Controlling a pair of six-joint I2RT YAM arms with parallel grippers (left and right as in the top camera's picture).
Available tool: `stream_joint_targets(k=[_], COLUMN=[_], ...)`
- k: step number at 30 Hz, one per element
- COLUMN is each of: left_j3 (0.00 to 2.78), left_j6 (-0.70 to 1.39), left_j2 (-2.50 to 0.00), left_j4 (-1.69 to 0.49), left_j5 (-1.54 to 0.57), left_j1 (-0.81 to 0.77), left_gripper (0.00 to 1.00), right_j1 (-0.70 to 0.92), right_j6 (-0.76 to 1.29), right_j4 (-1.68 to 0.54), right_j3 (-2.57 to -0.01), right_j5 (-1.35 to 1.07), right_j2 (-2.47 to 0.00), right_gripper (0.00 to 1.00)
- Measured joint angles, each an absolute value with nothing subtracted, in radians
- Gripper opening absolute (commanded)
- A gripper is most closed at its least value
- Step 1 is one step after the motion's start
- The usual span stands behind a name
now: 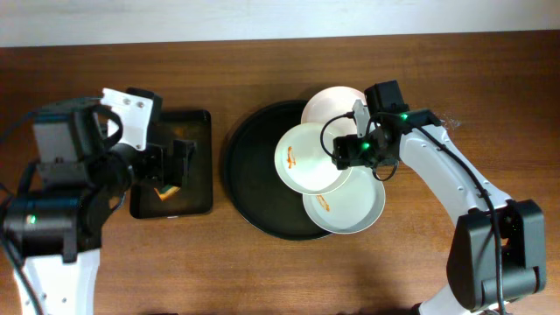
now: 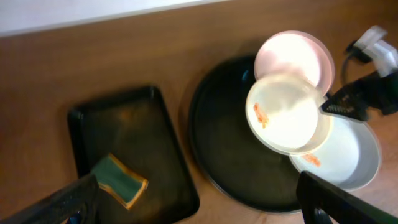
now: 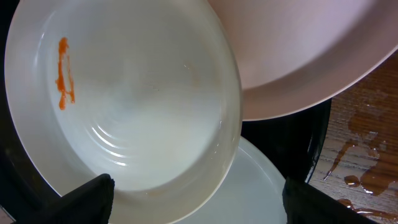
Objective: Clean dirty plates on tray and stack at the side
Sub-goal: 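Lower the left gripper onto the green sponge in the small tray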
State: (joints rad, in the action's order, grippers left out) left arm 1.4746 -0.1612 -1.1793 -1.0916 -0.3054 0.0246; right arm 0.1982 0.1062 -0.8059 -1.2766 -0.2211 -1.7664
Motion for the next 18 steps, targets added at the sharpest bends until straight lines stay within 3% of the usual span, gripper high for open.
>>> stream_joint_targets(k=[5, 7, 8, 9, 11, 12, 18], left_j3=[1.465, 1.448, 1.445, 1.443, 1.432, 1.420, 1.360], left_j6=[0.119, 0.191, 0.215, 0.231, 0.265, 0.293, 0.379], left_j2=[-1.312, -1.372, -1.409, -1.450, -1.524, -1.570, -1.738], left_j4=[-1.196, -1.188, -1.184, -1.180, -1.148, -1.131, -0.984], left_j5=[-0.012, 0.047, 0.065, 0.078, 0.090, 0.096, 0.137], left_j1=[0.022, 0.022, 0.022, 0.022, 0.022, 0.022, 0.023], left_gripper=[0.99, 0.55, 0.51, 0.52, 0.64, 0.81, 0.83], right_j1=[0.198, 0.198, 0.198, 0.198, 0.198, 0.198, 0.198], right_j6=[0.106, 0.108, 0.108, 0.109, 0.109, 0.109, 0.108], right_j4=[-0.805, -0.801, -0.803, -0.804, -0.807, -0.807, -0.807], right_j3=[-1.277, -1.277, -1.277, -1.277, -1.277, -1.277, -1.277], right_j5=[-0.222, -0.223, -0.223, -0.223, -0.223, -0.223, -0.223], right_j2=[-1.766, -1.766, -1.766, -1.766, -1.766, -1.766, -1.766], right_gripper=[1.00, 0.99, 0.99, 0.99, 0.99, 0.99, 0.99])
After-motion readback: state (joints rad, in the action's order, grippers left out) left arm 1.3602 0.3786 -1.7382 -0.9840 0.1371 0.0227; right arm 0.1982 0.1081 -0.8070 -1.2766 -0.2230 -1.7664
